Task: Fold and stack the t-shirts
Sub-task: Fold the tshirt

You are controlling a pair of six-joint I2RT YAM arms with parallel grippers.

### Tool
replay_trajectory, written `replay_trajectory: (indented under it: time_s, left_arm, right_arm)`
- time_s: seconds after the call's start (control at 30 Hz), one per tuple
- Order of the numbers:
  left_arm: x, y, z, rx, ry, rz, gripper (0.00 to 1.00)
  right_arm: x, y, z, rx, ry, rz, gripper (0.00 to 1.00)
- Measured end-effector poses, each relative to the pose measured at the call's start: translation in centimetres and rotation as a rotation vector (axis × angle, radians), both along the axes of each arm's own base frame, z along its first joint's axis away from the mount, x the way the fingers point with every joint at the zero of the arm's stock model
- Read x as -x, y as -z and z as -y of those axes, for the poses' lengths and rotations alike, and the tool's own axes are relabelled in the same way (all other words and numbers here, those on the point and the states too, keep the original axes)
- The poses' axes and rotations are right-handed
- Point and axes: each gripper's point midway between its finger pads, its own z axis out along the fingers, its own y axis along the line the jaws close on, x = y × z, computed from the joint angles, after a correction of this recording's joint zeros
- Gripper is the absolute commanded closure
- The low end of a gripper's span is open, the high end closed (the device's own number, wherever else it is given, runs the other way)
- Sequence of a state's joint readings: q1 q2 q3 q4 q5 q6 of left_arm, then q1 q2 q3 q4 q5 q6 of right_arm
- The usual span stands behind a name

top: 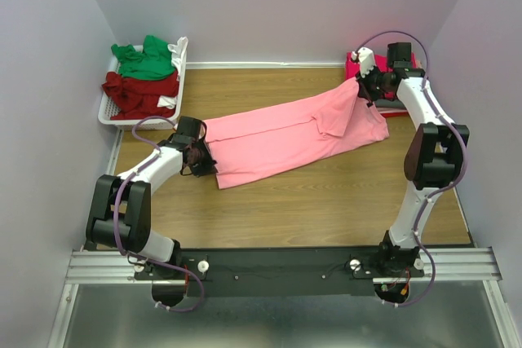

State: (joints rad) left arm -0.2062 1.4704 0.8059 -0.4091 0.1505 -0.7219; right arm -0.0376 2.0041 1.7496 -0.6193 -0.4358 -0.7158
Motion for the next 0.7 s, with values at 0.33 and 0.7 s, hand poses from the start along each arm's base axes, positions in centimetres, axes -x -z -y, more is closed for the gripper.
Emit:
replay_trajectory:
  time_s: [0.33, 0.7]
  left_arm:
    - [0.0, 0.0, -0.1, 0.0, -0.004, 0.0, 0.96]
    - [-0.9, -1.2, -0.9, 0.013, 0.032, 0.044, 0.32]
  right_arm:
    - [-0.4, 0.0, -0.2, -0.001, 0.006, 0.003, 0.99]
    - [-0.7, 1.0, -0.3, 0.005, 0.016, -0.014, 0.99]
